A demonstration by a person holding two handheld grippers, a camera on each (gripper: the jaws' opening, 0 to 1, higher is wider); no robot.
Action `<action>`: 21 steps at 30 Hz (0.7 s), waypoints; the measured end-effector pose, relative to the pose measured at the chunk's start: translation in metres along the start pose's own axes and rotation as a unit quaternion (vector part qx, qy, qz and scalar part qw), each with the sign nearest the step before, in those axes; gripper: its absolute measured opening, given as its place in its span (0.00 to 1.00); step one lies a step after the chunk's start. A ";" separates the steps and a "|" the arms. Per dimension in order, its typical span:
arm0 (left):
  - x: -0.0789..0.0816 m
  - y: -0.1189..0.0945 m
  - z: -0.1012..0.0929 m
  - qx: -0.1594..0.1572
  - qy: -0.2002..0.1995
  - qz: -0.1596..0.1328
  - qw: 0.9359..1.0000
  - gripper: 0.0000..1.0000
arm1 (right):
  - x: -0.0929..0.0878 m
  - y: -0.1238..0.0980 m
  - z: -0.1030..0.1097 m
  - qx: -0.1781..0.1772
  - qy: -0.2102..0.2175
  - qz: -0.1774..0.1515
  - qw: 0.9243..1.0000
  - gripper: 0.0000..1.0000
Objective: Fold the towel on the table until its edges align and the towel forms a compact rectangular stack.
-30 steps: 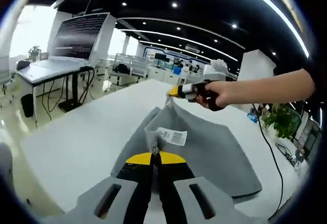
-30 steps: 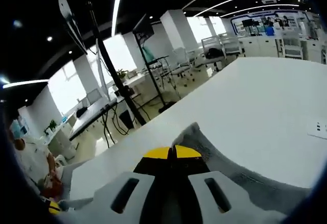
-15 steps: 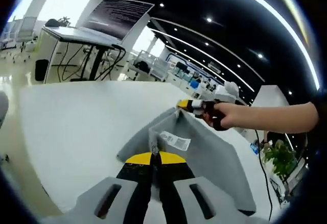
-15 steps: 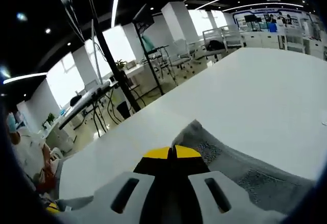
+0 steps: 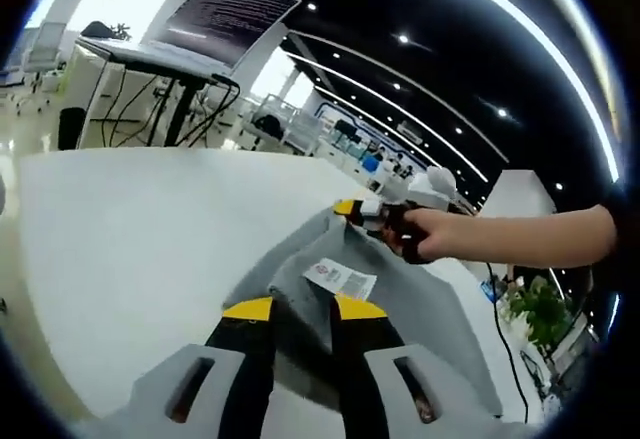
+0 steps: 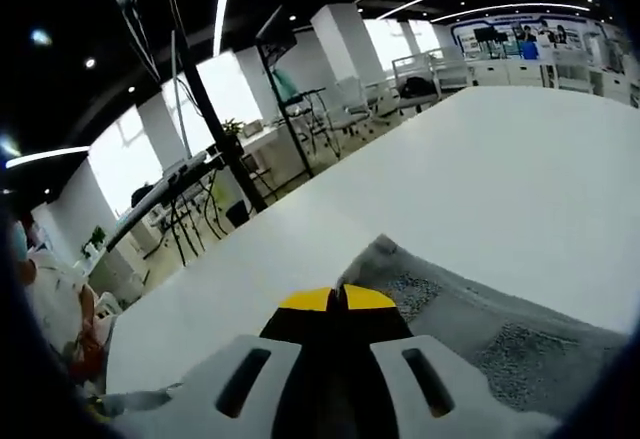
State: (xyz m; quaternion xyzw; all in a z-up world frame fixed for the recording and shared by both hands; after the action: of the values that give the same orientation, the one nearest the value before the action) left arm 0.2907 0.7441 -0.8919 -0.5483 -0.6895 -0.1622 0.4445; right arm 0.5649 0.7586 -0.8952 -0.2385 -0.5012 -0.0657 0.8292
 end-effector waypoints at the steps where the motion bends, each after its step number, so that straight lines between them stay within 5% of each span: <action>1: 0.001 0.000 0.004 0.009 -0.003 -0.002 1.000 0.18 | 0.001 0.000 0.001 0.003 0.001 -0.001 1.000 0.01; 6: 0.005 -0.002 0.015 0.029 0.018 -0.007 0.999 0.07 | 0.001 0.003 0.008 0.023 0.000 -0.005 1.000 0.04; 9: 0.005 -0.002 0.010 0.015 0.029 0.000 0.999 0.05 | -0.002 0.004 0.011 0.031 0.003 -0.002 1.000 0.04; 12: 0.005 -0.003 0.017 0.032 0.074 0.009 0.997 0.05 | -0.005 0.003 0.014 0.038 -0.007 0.000 0.999 0.07; 18: 0.003 0.000 0.020 0.063 0.167 0.021 0.984 0.05 | -0.006 -0.007 0.018 0.046 -0.045 0.010 0.998 0.11; 21: 0.005 0.000 0.024 0.085 0.222 0.032 0.971 0.05 | -0.006 -0.014 0.015 0.043 -0.061 0.015 0.997 0.12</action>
State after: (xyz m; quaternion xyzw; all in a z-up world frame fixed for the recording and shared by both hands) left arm 0.2803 0.7638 -0.9013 -0.4803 -0.5673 -0.2064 0.6363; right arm 0.5453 0.7529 -0.8898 -0.2132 -0.5500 -0.0169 0.8073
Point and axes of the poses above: the point that each gripper's makers call its tool centre point, and the gripper's own axes: y roughly forward along the fingers, z roughly to its left, x roughly out of its top, the point moved 1 cm from there along -y, roughly backward along the fingers, and after that the axes turned 5 degrees about -z, right-handed, at the moved point
